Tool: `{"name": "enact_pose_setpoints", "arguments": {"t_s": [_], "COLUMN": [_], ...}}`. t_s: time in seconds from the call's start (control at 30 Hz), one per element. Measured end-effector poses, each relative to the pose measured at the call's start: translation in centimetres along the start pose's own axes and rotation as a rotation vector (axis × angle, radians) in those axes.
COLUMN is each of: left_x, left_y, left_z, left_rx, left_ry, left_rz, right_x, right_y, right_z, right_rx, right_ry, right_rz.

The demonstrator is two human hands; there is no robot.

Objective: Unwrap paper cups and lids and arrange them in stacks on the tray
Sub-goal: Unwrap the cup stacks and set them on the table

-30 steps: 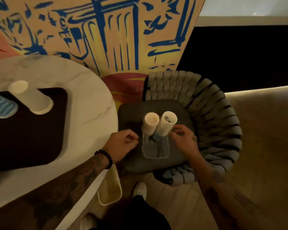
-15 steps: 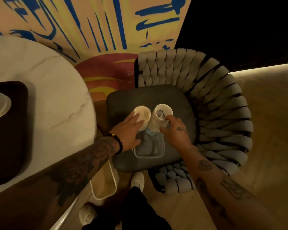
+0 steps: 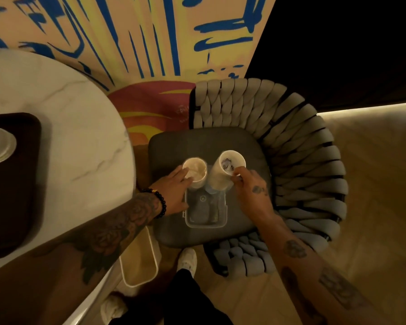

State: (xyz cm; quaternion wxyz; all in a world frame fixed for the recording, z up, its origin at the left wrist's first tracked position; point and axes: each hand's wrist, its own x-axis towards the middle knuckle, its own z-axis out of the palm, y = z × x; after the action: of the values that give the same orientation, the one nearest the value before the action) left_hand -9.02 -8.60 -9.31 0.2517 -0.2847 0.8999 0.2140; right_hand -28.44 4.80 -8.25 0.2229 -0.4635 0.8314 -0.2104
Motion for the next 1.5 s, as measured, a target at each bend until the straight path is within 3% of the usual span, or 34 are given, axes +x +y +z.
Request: {"name": "enact_pose_setpoints", "arguments": {"t_s": [0.33,0.63,0.73,0.9,1.07,1.5], "left_x": [-1.9,-10.9,-14.8,-22.0,-30.2,-48.4], "left_y": [0.9,2.4,2.0,-0.5,-3.6,-10.3], "left_z": [-2.7,-8.5,-9.6,-9.2,-5.9,10.0], "left_rx": [-0.163,-0.677,-0.812,-1.010,-1.036,-1.109], "left_ry": [0.104,0.499,0.589,0.708,0.841,1.090], "left_rz": [0.001,0.034,0.094,0.083,0.013,-0.323], "right_x": [-1.0,-4.2,-5.7,-8.1,-12.9,-27.7], "right_y": [-4.3,-12.0,-16.3,-22.8,-28.7,-40.0], "right_z": [-8.4,-15.1,-15.3,-12.4,-7.5,6.8], "right_rx": [-0.091,-0.081,0.033,0.120,0.153,0.173], "right_ry": [0.039,0.041,0.009,-0.034,-0.105,-0.407], "right_rz": [-0.096,-0.325,-0.386,-0.520,-0.580,-0.735]}}
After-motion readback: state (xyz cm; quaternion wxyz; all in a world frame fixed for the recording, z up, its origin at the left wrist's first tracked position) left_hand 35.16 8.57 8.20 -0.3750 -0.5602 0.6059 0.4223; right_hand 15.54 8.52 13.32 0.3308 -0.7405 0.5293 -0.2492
